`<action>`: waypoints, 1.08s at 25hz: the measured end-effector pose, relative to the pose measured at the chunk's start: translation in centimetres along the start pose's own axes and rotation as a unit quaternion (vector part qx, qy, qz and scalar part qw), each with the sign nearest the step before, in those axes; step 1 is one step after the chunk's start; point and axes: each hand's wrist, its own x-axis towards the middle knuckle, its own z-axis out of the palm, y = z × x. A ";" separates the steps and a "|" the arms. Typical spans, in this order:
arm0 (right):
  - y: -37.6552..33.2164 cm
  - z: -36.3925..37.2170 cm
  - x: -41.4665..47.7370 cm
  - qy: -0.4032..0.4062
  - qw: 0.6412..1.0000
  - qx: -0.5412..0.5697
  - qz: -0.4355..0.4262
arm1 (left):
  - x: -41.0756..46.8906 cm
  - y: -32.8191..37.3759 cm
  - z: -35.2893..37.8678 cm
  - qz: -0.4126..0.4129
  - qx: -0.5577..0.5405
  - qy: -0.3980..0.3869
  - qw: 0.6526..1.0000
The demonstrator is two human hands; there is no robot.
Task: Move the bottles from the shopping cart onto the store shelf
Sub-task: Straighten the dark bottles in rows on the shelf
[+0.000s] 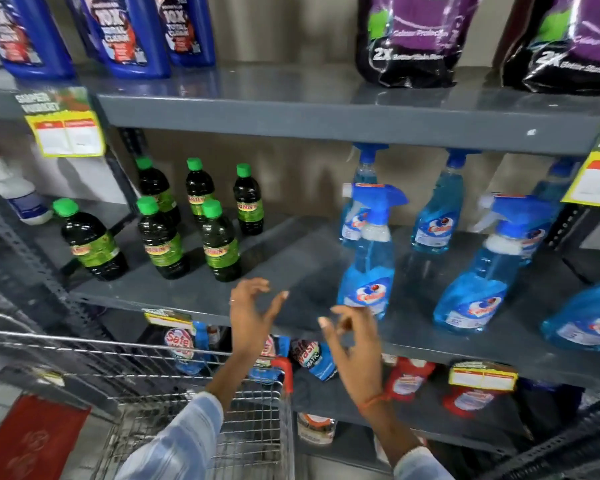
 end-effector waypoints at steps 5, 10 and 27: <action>-2.5 14.4 4.8 -0.226 0.969 0.012 0.095 | 5.8 -6.8 -7.5 -0.125 0.036 -0.015 0.991; -1.7 20.6 11.1 -0.320 0.935 -0.054 0.145 | 13.9 -14.0 -7.7 -0.097 0.055 -0.256 0.960; -1.9 18.4 6.5 -0.244 0.961 -0.017 0.131 | 12.0 -10.8 -10.1 -0.080 0.028 -0.352 0.932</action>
